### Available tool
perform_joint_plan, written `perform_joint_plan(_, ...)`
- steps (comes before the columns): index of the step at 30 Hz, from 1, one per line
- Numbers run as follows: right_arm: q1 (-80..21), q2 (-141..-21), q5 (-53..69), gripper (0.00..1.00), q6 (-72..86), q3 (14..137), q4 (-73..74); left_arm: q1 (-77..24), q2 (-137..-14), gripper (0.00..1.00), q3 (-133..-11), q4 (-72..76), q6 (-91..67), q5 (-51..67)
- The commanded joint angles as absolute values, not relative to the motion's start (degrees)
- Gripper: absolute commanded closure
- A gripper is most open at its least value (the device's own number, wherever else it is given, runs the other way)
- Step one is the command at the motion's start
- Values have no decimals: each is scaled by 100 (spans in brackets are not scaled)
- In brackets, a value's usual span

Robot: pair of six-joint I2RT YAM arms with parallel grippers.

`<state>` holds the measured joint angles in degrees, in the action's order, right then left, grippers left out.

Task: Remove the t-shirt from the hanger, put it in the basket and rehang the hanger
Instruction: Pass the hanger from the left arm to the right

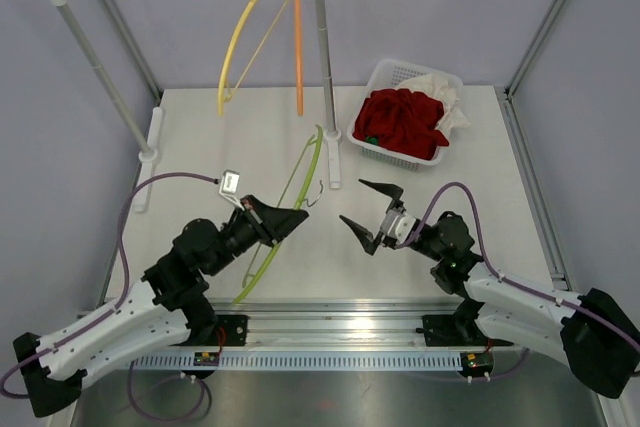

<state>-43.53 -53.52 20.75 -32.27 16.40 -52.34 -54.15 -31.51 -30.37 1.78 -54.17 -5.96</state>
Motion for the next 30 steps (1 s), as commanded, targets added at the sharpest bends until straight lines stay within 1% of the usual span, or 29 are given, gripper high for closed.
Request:
perform_joint_plan(1,-4517,-5554,1829,9,-3770,1653,-6510,-4793,-3409,100,-2734,1422,-6169,745)
perform_joint_plan(3,-4544,-5747,1819,11,-3893,1626,-6792,-4632,-3717,100,-2497,1930,-6511,1228)
perform_joint_plan(6,-4562,-6081,1810,12,-4008,1705,-6960,-4570,-3998,100,-2417,2205,-6644,1415)
perform_joint_plan(7,-4570,-6178,1811,14,-4025,1731,-7039,-4579,-4043,100,-2408,2258,-6662,1450)
perform_joint_plan(10,-4588,-6582,1837,18,-4096,1837,-7119,-4570,-4034,100,-2373,2329,-6697,1503)
perform_joint_plan(16,-4597,-7109,1802,21,-4166,1881,-7417,-4518,-3701,100,-2206,2364,-6820,1468)
perform_joint_plan(18,-4605,-7452,1714,25,-4192,1890,-7942,-4509,-3648,100,-2154,2408,-6890,1503)
perform_joint_plan(20,-4605,-7863,1670,26,-4306,1872,-8426,-4483,-3647,100,-2074,2426,-6969,1503)
perform_joint_plan(21,-4614,-8014,1566,27,-4324,1872,-8951,-4474,-3647,100,-2048,2495,-6996,1494)
perform_joint_plan(22,-4658,-8216,1538,27,-4437,1889,-8930,-4465,-3674,100,-1996,2522,-7031,1485)
perform_joint_plan(26,-4737,-8437,1389,27,-4666,2013,-8947,-4412,-3718,100,-1978,2531,-7058,1485)
perform_joint_plan(30,-4737,-8175,1406,27,-4535,1846,-8939,-4281,-3595,100,-1925,2391,-7031,1380)
